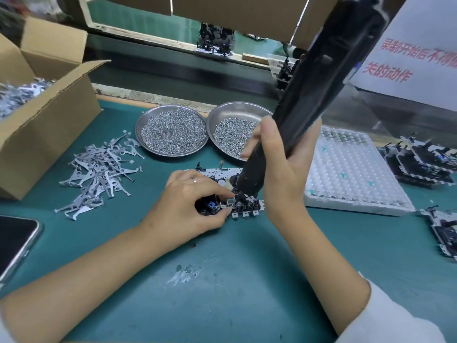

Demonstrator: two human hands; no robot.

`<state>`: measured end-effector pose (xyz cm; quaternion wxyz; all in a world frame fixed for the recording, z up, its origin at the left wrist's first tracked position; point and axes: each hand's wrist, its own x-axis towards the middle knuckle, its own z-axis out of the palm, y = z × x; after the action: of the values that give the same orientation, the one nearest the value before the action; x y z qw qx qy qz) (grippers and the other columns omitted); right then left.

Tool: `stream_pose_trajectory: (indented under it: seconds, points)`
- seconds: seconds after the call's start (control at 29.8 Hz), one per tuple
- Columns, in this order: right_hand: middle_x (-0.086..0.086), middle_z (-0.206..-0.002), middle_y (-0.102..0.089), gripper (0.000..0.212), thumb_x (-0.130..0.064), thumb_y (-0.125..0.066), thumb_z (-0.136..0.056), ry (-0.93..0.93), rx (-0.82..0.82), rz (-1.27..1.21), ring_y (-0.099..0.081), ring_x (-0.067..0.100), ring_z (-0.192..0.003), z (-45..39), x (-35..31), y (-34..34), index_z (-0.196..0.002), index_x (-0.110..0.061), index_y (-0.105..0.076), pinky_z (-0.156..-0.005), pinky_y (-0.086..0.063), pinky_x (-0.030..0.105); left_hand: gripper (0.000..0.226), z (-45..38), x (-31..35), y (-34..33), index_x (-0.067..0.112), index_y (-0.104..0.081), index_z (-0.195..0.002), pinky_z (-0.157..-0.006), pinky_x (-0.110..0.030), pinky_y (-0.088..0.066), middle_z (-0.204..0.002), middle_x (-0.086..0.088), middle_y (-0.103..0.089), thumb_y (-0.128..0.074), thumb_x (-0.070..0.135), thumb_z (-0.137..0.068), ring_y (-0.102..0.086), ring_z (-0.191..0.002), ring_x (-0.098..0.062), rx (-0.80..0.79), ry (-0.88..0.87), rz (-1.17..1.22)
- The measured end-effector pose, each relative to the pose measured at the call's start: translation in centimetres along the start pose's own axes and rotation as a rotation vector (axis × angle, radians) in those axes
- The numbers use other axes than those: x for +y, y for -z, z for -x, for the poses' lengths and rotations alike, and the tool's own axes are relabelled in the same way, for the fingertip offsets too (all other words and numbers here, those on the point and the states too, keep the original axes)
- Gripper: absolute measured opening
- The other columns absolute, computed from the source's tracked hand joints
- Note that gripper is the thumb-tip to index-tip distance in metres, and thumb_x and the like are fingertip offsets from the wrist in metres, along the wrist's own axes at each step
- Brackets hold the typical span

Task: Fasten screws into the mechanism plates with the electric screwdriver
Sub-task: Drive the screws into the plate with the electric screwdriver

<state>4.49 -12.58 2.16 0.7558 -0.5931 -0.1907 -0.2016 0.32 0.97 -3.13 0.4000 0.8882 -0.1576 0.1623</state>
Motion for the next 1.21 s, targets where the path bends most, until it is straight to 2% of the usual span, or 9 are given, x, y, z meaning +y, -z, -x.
stream_pose_trajectory:
  seconds: [0.07, 0.17, 0.27, 0.37, 0.6, 0.74, 0.84, 0.97, 1.21]
  points:
    - [-0.006, -0.093, -0.053, 0.050, -0.036, -0.055, -0.085, -0.033, 0.093, 0.073, -0.054, 0.010, -0.086, 1.3, 0.5, 0.9, -0.128, -0.019, -0.038, -0.079, -0.045, 0.026, 0.035, 0.0, 0.2, 0.2, 0.030, -0.071, -0.099, -0.094, -0.036, -0.039, -0.093, 0.018, -0.067, -0.073, 0.044, -0.067, -0.056, -0.091, 0.000, 0.023, 0.001, 0.058]
    - [-0.007, -0.095, -0.050, 0.025, -0.032, -0.056, -0.087, -0.055, 0.235, 0.351, -0.050, 0.004, -0.090, 3.8, 1.1, 1.8, -0.110, -0.027, -0.049, -0.083, -0.039, 0.025, 0.033, -0.3, 0.2, 0.8, 0.032, -0.065, -0.104, -0.093, -0.036, -0.043, -0.097, 0.018, -0.064, -0.058, 0.049, -0.078, -0.058, -0.092, -0.004, 0.176, 0.051, 0.182]
    - [0.005, -0.116, -0.056, 0.038, -0.039, -0.053, -0.089, 0.105, -0.354, 0.930, -0.052, 0.021, -0.109, 5.7, 1.8, 1.2, -0.121, -0.019, -0.059, -0.094, -0.040, 0.038, 0.027, -0.6, -0.6, 1.3, 0.031, -0.063, -0.104, -0.093, -0.038, -0.044, -0.097, 0.016, -0.062, -0.048, 0.044, -0.086, -0.059, -0.092, -0.010, 0.323, 0.098, 0.205]
    - [0.005, -0.137, -0.050, 0.046, -0.055, -0.047, -0.090, 0.157, -0.814, 1.366, -0.041, 0.033, -0.128, 6.5, 2.2, 0.2, -0.126, -0.028, -0.058, -0.103, -0.030, 0.050, 0.023, -0.5, -1.4, 1.5, 0.039, -0.061, -0.101, -0.091, -0.021, -0.043, -0.099, 0.010, -0.065, -0.043, 0.045, -0.088, -0.059, -0.094, -0.002, 0.377, 0.145, 0.256]
    - [-0.001, -0.123, -0.060, 0.028, -0.049, -0.047, -0.091, 0.344, -0.931, 1.409, -0.055, 0.030, -0.115, 9.6, -1.4, 3.9, -0.097, -0.030, -0.067, -0.084, -0.048, 0.037, 0.018, -0.4, -1.9, 1.5, 0.042, -0.060, -0.098, -0.073, -0.003, -0.038, -0.096, 0.012, -0.065, -0.046, 0.032, -0.093, -0.056, -0.089, 0.012, 0.386, 0.164, 0.275]
    - [-0.004, -0.113, -0.066, 0.020, -0.048, -0.061, -0.080, 0.352, -0.840, 1.391, -0.063, 0.025, -0.107, 11.4, -4.0, 8.9, -0.088, -0.033, -0.070, -0.080, -0.051, 0.032, 0.018, -0.2, -2.4, 1.5, 0.033, -0.064, -0.099, -0.078, -0.001, -0.038, -0.099, 0.002, -0.067, -0.049, 0.022, -0.098, -0.056, -0.092, 0.009, 0.368, 0.177, 0.273]
    - [-0.007, -0.106, -0.068, 0.025, -0.040, -0.061, -0.069, 0.245, -0.651, 1.412, -0.064, 0.021, -0.105, 11.7, -5.6, 12.8, -0.088, -0.027, -0.072, -0.081, -0.050, 0.028, 0.015, -0.5, -2.8, 1.2, 0.036, -0.065, -0.095, -0.077, 0.000, -0.038, -0.100, 0.004, -0.067, -0.050, 0.038, -0.095, -0.056, -0.093, 0.004, 0.369, 0.164, 0.266]
    - [-0.005, -0.105, -0.065, 0.031, -0.032, -0.057, -0.067, 0.060, -0.459, 1.528, -0.062, 0.024, -0.105, 11.6, -7.1, 17.5, -0.093, -0.020, -0.068, -0.085, -0.049, 0.037, 0.023, -0.6, -3.7, 0.7, 0.048, -0.064, -0.097, -0.069, -0.002, -0.039, -0.096, 0.020, -0.066, -0.045, 0.056, -0.086, -0.059, -0.093, -0.004, 0.386, 0.178, 0.256]
    - [0.005, -0.126, -0.061, 0.038, -0.001, -0.069, -0.077, -0.234, -0.151, 1.561, -0.050, 0.032, -0.125, 9.9, -6.9, 23.6, -0.114, -0.010, -0.067, -0.102, -0.040, 0.050, 0.020, -0.7, -3.7, 0.3, 0.050, -0.062, -0.101, -0.079, 0.003, -0.035, -0.096, 0.026, -0.066, -0.048, 0.054, -0.088, -0.056, -0.093, 0.011, 0.374, 0.140, 0.183]
